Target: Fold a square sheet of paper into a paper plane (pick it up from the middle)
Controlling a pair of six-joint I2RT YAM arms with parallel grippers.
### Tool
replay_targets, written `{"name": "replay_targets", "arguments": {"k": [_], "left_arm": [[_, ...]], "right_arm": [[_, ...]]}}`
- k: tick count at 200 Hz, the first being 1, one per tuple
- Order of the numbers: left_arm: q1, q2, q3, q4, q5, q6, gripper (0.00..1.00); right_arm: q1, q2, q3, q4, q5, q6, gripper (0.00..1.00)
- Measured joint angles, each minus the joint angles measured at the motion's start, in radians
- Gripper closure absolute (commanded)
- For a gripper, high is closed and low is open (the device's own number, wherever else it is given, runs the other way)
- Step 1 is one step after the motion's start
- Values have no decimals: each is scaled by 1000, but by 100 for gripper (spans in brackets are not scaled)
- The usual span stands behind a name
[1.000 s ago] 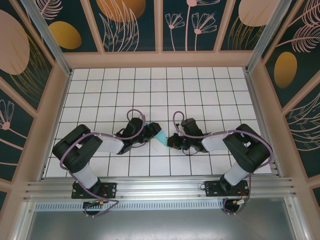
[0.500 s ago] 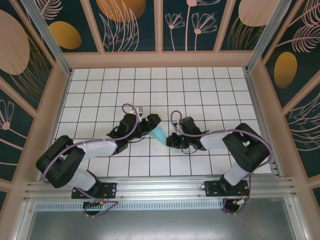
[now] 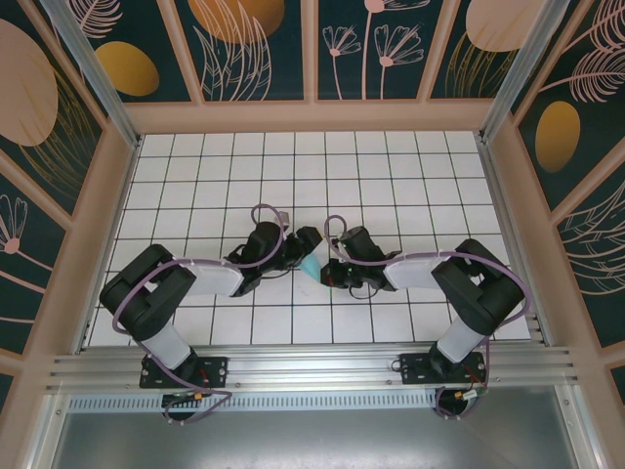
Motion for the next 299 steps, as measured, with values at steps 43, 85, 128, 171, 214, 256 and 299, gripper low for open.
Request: {"name": "replay_targets", "arguments": {"k": [43, 85, 128, 171, 214, 256, 299], "left_arm": [[0, 16, -11, -12, -51, -3, 39], [0, 33, -37, -24, -94, 11, 40], [0, 60, -42, -26, -118, 13, 42], [0, 18, -96, 0, -122, 11, 38], [1, -11, -72, -38, -127, 31, 38], [1, -61, -72, -8, -91, 34, 37], [1, -35, -26, 51, -15, 39, 37]], "right_arm": [[13, 2, 11, -13, 23, -1, 100], [17, 3, 13, -14, 31, -7, 100], [18, 3, 14, -14, 32, -18, 100], [21, 5, 21, -22, 34, -23, 100], [21, 10, 29, -32, 33, -23, 100], [21, 13, 35, -40, 33, -25, 100], [22, 13, 35, -40, 34, -25, 100]]}}
